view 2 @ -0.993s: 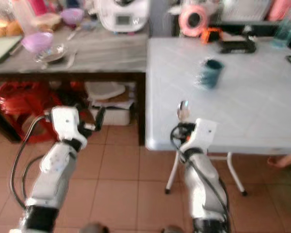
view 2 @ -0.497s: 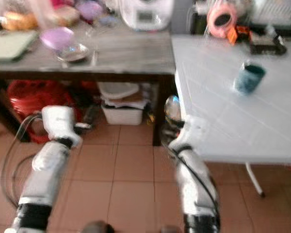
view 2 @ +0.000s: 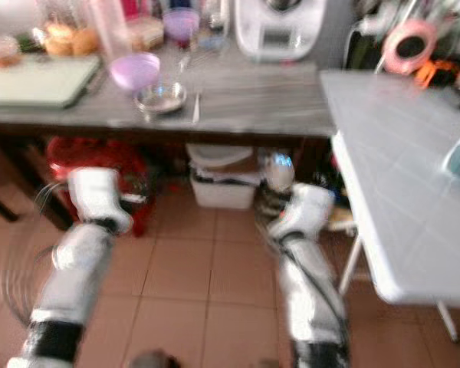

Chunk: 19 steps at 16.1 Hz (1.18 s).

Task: Setting the table

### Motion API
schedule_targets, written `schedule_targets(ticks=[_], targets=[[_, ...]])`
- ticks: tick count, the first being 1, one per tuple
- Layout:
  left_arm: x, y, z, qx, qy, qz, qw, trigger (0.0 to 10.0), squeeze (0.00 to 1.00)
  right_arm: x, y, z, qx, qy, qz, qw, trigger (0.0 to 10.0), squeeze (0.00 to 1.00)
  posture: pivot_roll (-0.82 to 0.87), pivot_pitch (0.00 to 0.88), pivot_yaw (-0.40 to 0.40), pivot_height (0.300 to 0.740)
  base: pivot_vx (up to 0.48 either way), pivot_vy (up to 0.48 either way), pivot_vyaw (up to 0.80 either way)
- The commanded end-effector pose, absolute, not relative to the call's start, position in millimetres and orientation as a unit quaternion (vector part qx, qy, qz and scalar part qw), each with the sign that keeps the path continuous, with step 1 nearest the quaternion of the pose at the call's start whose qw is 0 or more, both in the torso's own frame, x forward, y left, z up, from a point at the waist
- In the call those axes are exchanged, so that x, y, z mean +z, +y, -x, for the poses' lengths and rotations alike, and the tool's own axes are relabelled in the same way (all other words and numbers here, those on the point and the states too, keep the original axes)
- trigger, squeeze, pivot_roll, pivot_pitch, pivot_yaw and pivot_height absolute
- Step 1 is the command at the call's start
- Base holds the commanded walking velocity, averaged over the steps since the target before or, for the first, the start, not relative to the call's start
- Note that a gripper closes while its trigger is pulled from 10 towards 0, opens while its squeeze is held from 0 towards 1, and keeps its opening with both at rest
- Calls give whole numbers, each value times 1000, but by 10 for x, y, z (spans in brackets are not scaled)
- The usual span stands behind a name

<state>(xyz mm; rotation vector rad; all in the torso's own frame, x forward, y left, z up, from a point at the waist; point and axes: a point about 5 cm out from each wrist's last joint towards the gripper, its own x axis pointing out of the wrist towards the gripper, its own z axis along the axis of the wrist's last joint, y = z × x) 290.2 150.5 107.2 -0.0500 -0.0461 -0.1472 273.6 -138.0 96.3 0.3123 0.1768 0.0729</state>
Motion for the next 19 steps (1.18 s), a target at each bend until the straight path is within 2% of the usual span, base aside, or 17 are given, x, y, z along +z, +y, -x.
schedule_targets(ticks=[1,5,14,17,19], targets=[[1111,1377,-2918,-92,-29,28,995,10000,0,993,-1502,-2738,18,79,-148,986,10000,0,-34,0,19,740,330,349,0],[1115,1376,-2916,-91,-32,22,995,10000,0,1000,-1503,-2741,20,79,-146,986,10000,0,-34,0,17,740,330,349,0],[1083,1355,-2912,-93,-24,15,995,10000,0,1014,-1487,-2753,26,73,-138,987,10000,0,-34,0,20,740,461,0,0],[1075,1364,-2907,-95,-22,7,995,10000,0,1010,-1483,-2758,24,74,-140,987,10000,0,-32,0,20,740,0,0,0],[1099,1367,-2904,-98,-31,8,995,10000,0,1012,-1479,-2761,25,73,-140,987,10000,0,-31,0,21,740,450,0,0]])
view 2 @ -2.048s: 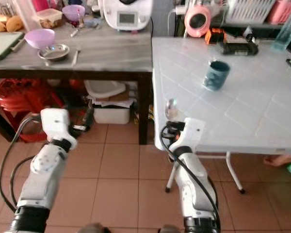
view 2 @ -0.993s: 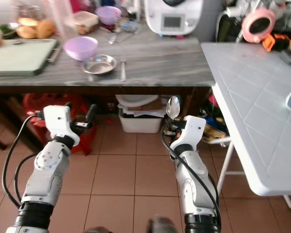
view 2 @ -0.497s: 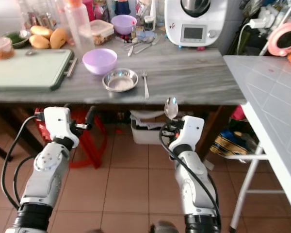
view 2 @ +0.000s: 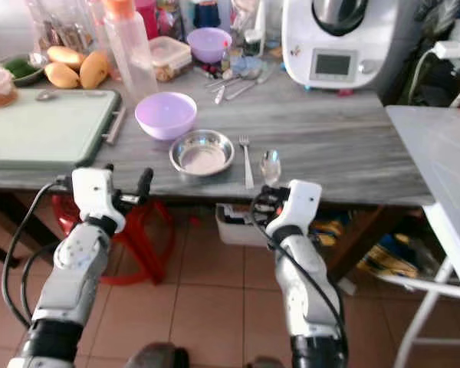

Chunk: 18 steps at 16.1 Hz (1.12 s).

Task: Setting the table

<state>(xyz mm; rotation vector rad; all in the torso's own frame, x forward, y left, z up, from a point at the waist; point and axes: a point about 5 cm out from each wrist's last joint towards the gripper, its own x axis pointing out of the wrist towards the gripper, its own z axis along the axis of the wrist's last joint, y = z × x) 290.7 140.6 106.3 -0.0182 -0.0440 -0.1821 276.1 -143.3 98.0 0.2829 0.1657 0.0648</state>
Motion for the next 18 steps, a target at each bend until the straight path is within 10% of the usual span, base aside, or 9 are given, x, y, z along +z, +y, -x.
schedule_targets(ticks=[1,18], targets=[[1105,1366,-2905,-98,-32,11,995,10000,0,1009,-1478,-2762,26,73,-140,987,10000,0,-31,0,22,740,458,0,0],[1115,1382,-2883,-106,-37,10,994,10000,0,987,-1467,-2768,30,76,-134,988,10000,0,-30,0,21,740,356,0,0]])
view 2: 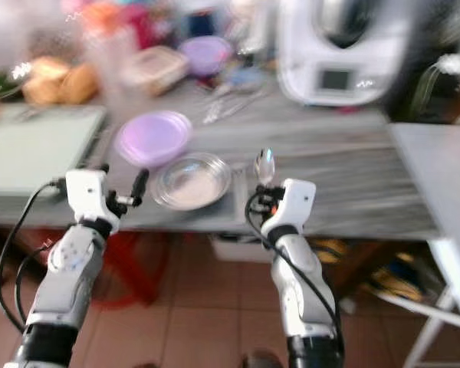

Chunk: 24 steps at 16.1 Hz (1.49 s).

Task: Setting the table

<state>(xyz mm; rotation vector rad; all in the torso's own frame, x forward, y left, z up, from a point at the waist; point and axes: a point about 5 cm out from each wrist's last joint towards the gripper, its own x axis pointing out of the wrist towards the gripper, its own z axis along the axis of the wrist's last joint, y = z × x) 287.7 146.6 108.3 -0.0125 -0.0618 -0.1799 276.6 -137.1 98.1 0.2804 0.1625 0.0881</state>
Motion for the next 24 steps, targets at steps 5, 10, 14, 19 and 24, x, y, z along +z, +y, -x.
schedule_targets(ticks=[5,10,14,19,24], targets=[[1163,1500,-2725,-93,-37,23,995,10000,0,958,-1480,-2755,29,83,-133,987,10000,0,-15,0,20,740,51,0,0],[1046,1663,-2512,-76,-9,-6,997,10000,0,907,-1517,-2815,44,113,-129,984,10000,0,7,0,21,740,0,0,0],[1037,1760,-2398,-79,3,-22,997,10000,0,922,-1581,-2906,41,120,-117,985,10000,0,26,0,27,740,0,0,0],[1046,1772,-2375,-80,11,-27,996,10000,0,828,-1656,-2948,48,146,-110,982,10000,0,35,8,35,740,0,0,0],[1059,1788,-2359,-82,15,-32,996,10000,0,750,-1669,-3027,54,163,-126,977,10000,0,48,24,39,740,0,0,0]])
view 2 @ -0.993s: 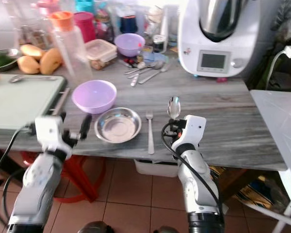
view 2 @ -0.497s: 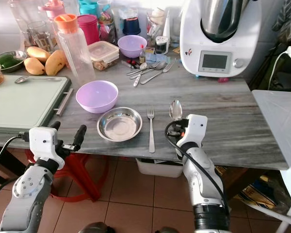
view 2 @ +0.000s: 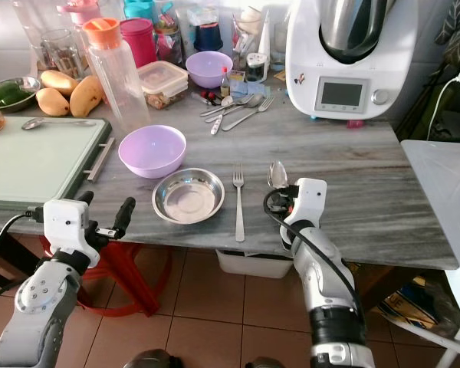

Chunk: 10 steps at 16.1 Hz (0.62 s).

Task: Setting the table

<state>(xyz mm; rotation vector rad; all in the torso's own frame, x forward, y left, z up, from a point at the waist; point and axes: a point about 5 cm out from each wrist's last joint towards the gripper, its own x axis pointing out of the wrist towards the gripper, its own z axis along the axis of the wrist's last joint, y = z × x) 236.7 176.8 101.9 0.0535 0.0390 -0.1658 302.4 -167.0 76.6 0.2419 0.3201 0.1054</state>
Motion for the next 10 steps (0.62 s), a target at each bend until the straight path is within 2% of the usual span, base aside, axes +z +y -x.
schedule_targets(ticks=[1,6,10], targets=[[1059,1787,-2351,-84,17,-33,996,10000,0,746,-1634,-3042,61,167,-136,975,10000,0,49,27,41,740,0,0,0],[1077,1759,-2362,-91,20,-33,995,10000,0,727,-1412,-3051,73,183,-210,958,10000,0,53,33,47,740,0,0,0],[1081,1749,-2366,-95,22,-33,995,10000,0,699,-1452,-3019,61,191,-214,956,10000,0,51,34,48,740,0,0,0]])
